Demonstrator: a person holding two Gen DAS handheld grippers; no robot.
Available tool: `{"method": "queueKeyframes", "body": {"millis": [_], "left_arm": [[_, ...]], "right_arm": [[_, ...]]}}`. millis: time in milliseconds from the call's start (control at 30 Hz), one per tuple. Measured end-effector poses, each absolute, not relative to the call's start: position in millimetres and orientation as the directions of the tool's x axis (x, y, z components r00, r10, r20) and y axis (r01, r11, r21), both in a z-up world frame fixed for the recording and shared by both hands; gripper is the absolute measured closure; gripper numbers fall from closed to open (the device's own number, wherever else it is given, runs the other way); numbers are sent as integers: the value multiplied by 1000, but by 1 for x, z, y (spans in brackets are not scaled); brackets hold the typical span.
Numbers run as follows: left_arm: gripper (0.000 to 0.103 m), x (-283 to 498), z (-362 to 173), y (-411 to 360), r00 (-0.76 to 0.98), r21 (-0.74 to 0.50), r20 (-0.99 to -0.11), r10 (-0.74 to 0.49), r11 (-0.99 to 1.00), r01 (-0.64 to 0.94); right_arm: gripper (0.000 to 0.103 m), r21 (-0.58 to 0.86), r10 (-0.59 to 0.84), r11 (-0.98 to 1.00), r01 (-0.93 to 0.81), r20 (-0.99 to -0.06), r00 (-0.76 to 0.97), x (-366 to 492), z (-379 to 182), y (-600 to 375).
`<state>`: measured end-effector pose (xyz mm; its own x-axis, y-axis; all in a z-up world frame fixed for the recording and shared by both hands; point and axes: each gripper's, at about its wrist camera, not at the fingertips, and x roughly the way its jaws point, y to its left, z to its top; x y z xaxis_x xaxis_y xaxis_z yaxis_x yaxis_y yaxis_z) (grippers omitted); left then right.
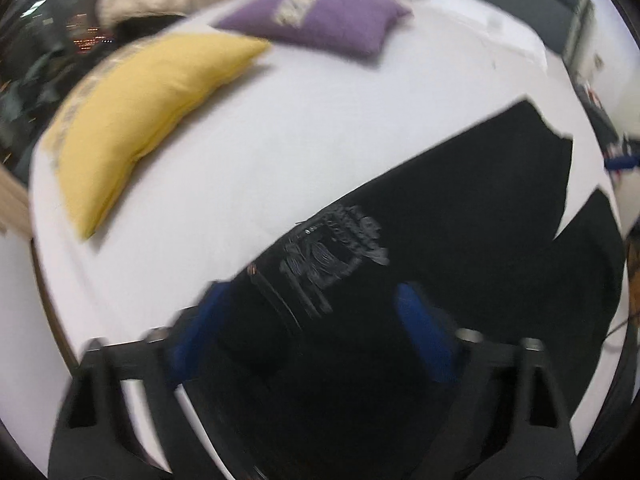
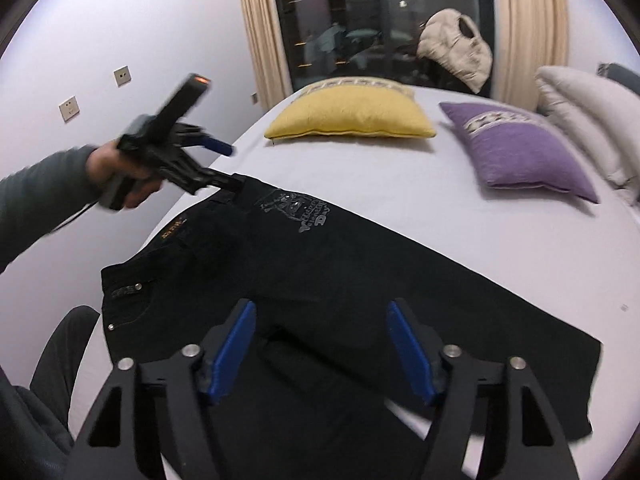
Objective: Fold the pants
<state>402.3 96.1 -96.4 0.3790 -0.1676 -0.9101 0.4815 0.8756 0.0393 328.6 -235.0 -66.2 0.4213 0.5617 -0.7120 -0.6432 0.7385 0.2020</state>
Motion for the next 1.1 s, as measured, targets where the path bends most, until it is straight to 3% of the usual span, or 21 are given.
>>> {"method": "queueKeyframes", "body": {"millis": [67, 133, 233, 633, 700, 767, 933, 1100], "left_arm": [[32, 429, -116, 99, 334, 50, -931, -148, 854, 518], [41, 444, -129, 98, 290, 24, -942, -168, 829, 559], [44, 469, -150, 103, 232, -18, -955, -186, 814, 580], [47, 504, -203, 124, 102, -144, -965, -241, 816, 560], [63, 504, -205, 124, 120, -129, -965, -232, 822, 554], [90, 501, -204, 122, 141, -118, -962, -235, 820, 559], [94, 467, -192, 118, 247, -11, -950, -190, 813, 583], [94, 443, -169, 129, 333, 16, -916, -225, 808, 589]], "right_arm": [[33, 213, 569, 730, -650, -717, 404, 348, -78, -237], [33, 226, 577, 720, -656, -720, 385, 362, -90, -237], [33, 249, 585, 710, -659, -729, 355, 377, -108, -236], [34, 269, 592, 678, -684, -752, 290, 409, -134, -222], [34, 257, 585, 676, -691, -757, 291, 416, -132, -217], [34, 249, 578, 676, -694, -763, 289, 427, -130, -211], [38, 189, 529, 674, -714, -797, 289, 461, -130, -187], [45, 143, 466, 666, -732, -847, 258, 490, -148, -166]]}}
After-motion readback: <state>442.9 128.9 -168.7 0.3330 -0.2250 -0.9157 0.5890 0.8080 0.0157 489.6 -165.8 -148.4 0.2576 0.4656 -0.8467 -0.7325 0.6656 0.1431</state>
